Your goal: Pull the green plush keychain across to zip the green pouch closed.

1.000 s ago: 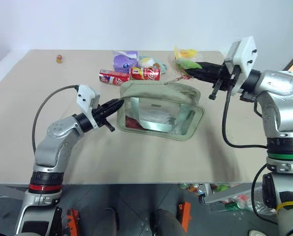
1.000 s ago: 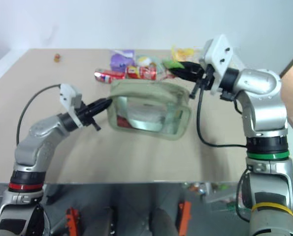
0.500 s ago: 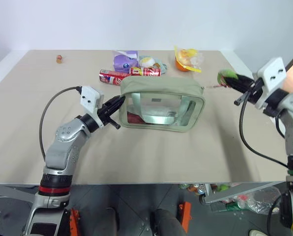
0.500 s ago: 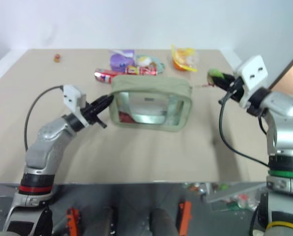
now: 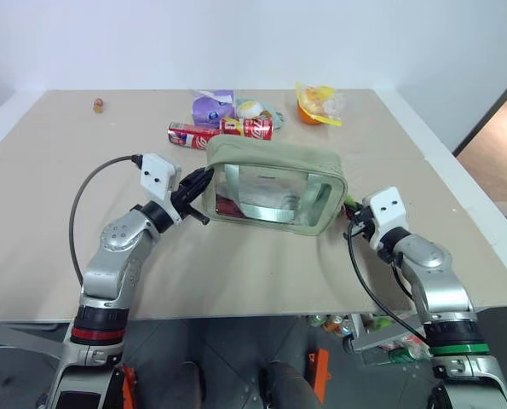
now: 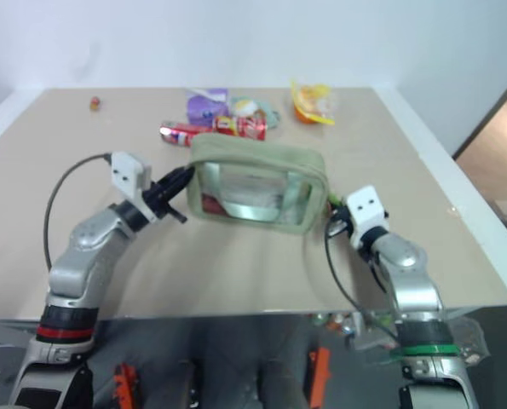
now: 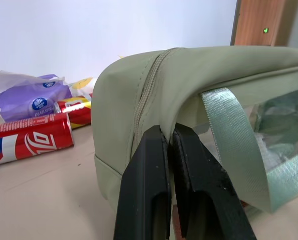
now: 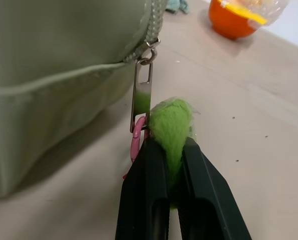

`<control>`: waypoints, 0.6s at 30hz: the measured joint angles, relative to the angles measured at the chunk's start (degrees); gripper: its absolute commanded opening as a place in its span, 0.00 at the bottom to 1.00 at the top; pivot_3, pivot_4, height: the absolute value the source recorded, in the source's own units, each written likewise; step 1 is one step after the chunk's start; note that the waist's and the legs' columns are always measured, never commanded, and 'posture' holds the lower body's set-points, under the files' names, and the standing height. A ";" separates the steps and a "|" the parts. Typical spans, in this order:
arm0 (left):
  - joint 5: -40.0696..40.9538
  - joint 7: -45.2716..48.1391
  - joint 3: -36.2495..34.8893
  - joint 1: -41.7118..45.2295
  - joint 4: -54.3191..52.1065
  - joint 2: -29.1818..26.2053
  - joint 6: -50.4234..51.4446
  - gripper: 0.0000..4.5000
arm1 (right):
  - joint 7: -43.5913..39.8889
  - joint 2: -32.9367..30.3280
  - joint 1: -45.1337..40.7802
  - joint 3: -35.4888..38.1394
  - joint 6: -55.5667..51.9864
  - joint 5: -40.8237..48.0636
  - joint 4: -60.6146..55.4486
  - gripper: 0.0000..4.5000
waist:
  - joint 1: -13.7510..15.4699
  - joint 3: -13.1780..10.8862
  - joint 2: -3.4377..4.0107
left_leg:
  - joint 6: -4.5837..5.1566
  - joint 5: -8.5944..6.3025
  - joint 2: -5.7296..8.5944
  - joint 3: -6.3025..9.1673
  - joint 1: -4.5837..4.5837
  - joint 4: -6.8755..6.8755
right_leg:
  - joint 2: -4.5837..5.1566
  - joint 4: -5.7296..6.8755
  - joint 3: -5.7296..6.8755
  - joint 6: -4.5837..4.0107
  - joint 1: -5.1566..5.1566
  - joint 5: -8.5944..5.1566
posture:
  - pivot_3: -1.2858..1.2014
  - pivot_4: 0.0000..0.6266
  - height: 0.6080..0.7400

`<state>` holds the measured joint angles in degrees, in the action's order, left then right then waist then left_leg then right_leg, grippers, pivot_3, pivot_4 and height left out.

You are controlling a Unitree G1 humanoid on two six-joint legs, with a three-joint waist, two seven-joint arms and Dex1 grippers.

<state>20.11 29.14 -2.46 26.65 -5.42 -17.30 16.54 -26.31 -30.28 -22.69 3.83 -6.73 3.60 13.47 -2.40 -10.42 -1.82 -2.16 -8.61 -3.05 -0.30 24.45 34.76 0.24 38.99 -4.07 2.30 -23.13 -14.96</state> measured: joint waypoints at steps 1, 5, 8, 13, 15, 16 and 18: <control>0.00 -0.03 0.00 0.00 0.00 0.01 0.00 0.00 | 0.20 0.09 -0.33 -0.12 0.69 -0.35 0.75 0.02 | -0.02 0.00 0.00 | 0.00 0.00 0.00 0.01 -0.01 0.00 | 0.00 0.00 0.00 0.00 0.01 0.00 | 0.52 0.24 1.00; 0.71 -0.15 -0.31 -0.01 0.00 -0.01 1.05 0.00 | 0.31 0.69 -1.40 -0.49 3.87 -0.40 3.01 0.17 | -0.18 0.00 0.00 | 0.01 0.01 -0.01 0.03 -0.03 0.00 | -0.02 0.00 0.00 0.00 0.04 0.01 | 0.52 0.24 1.00; 3.56 0.83 -1.80 -0.16 -0.40 -0.50 3.77 0.23 | -2.41 1.20 -1.53 2.20 2.95 4.48 1.91 0.38 | -0.20 0.00 0.01 | 0.01 0.00 0.00 0.02 -0.01 -0.01 | -0.01 0.00 -0.01 0.01 0.03 0.00 | 0.52 0.24 1.00; 5.84 2.53 -3.40 -0.45 -0.39 -2.53 6.12 0.60 | -7.24 -1.52 -1.22 6.94 -1.12 12.35 -7.15 0.76 | -0.19 -0.01 0.02 | 0.00 0.00 0.00 0.04 0.10 -0.03 | 0.00 -0.01 0.00 0.06 -0.04 -0.04 | 0.52 0.24 1.00; 7.33 3.94 -4.86 -0.23 -0.30 -5.00 6.74 0.76 | -10.36 -4.69 1.13 9.32 -4.32 16.33 -12.90 0.92 | -0.18 -0.01 0.02 | 0.00 -0.01 0.00 0.05 0.10 -0.07 | 0.01 -0.04 0.02 0.05 -0.04 -0.06 | 0.52 0.24 1.00; 7.78 4.36 -5.59 -0.01 -0.31 -6.17 7.13 0.85 | -11.15 -5.63 2.67 10.32 -5.57 17.56 -14.67 1.00 | -0.17 -0.01 0.02 | 0.00 -0.01 0.00 0.07 0.11 -0.09 | 0.01 -0.05 0.04 0.03 -0.04 -0.07 | 0.52 0.24 1.00; 8.64 5.43 -7.68 0.01 -0.33 -9.13 7.72 0.99 | -12.30 -7.54 6.34 12.31 -7.99 19.42 -17.87 1.00 | -0.17 -0.01 0.02 | 0.00 -0.01 0.00 0.08 0.10 -0.12 | 0.01 -0.05 0.05 0.00 -0.05 -0.11 | 0.52 0.24 1.00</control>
<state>28.75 34.57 -10.15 26.66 -5.75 -26.42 24.26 -38.61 -37.82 -16.35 16.13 -14.72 23.02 -4.41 -2.58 -10.44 -1.81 -2.16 -8.62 -3.05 -0.22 24.56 34.64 0.25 38.94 -4.01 2.30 -23.18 -15.06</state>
